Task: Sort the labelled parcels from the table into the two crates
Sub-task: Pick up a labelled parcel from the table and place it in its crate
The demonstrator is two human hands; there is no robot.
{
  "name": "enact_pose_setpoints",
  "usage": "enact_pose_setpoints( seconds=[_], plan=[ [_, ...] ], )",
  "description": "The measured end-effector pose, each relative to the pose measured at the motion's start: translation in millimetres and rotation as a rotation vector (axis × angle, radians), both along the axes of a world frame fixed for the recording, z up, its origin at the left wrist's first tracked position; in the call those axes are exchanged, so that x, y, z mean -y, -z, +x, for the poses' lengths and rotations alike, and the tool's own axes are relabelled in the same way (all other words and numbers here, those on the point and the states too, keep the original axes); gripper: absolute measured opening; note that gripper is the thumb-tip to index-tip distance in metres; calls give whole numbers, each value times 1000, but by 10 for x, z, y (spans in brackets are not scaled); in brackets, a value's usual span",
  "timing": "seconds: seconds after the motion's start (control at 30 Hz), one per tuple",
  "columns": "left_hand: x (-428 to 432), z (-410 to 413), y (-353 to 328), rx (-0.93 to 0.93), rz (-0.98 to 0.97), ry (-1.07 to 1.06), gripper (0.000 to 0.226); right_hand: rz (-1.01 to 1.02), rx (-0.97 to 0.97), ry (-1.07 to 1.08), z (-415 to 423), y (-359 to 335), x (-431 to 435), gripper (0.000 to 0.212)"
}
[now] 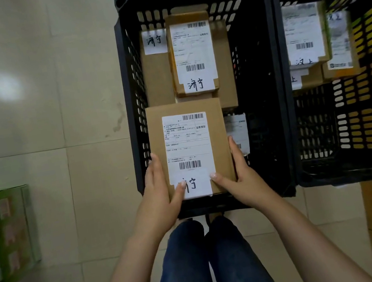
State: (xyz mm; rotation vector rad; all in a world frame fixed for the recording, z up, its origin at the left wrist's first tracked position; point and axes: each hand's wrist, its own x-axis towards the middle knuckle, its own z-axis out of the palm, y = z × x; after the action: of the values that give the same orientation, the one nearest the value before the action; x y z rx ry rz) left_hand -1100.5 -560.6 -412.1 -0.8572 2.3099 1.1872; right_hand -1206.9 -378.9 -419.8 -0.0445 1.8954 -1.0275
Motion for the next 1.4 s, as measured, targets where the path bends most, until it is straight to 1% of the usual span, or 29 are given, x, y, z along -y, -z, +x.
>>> enact_pose_setpoints(
  seconds=[0.03, 0.1, 0.13, 0.17, 0.23, 0.33, 0.4, 0.47, 0.6, 0.7, 0.77, 0.9, 1.03, 1.13, 1.27, 1.4],
  plan=[
    [4, -22, -24, -18, -77, 29, 91, 33, -62, -44, -35, -12, 11, 101],
    [47, -138, -47, -114, -237, 164, 93, 124, -241, -216, -135, -48, 66, 104],
    [79, -232, -46, -148, -288, 255, 97, 147, -317, -313, -198, -59, 117, 104],
    [117, -329, -23, -143, -315, 339, 100, 155, -362, -401, -259, -58, 180, 102],
    [191, -501, 65, -33, -309, 458, 105, 170, -363, -520, -346, -7, 305, 100],
    [266, -563, 239, 162, -227, 564, 114, 214, -335, -600, -380, 152, 346, 100],
    [283, -535, 319, 233, -197, 604, 116, 231, -329, -633, -358, 242, 294, 96],
    [273, -534, 374, 265, -227, 628, 115, 259, -346, -655, -338, 316, 252, 95],
    [193, -596, 564, 301, -292, 640, 120, 297, -333, -677, -349, 505, 284, 101],
    [141, -663, 809, 352, -281, 649, 123, 318, -303, -698, -399, 734, 311, 104],
    [127, -693, 931, 388, -269, 643, 121, 370, -303, -757, -415, 850, 316, 104],
    [134, -686, 1070, 391, -326, 669, 126, 471, -486, -920, -416, 996, 389, 108],
    [132, -684, 1247, 393, -379, 703, 128, 522, -530, -974, -449, 1218, 448, 109],
    [124, -688, 1297, 372, -389, 707, 120, 541, -523, -998, -488, 1266, 450, 106],
    [160, -785, 1102, 315, -371, 665, 96, 526, -509, -987, -545, 1004, 534, 93],
    [197, -750, 629, 89, -414, 605, 60, 501, -583, -958, -552, 458, 562, 79]
  ],
)
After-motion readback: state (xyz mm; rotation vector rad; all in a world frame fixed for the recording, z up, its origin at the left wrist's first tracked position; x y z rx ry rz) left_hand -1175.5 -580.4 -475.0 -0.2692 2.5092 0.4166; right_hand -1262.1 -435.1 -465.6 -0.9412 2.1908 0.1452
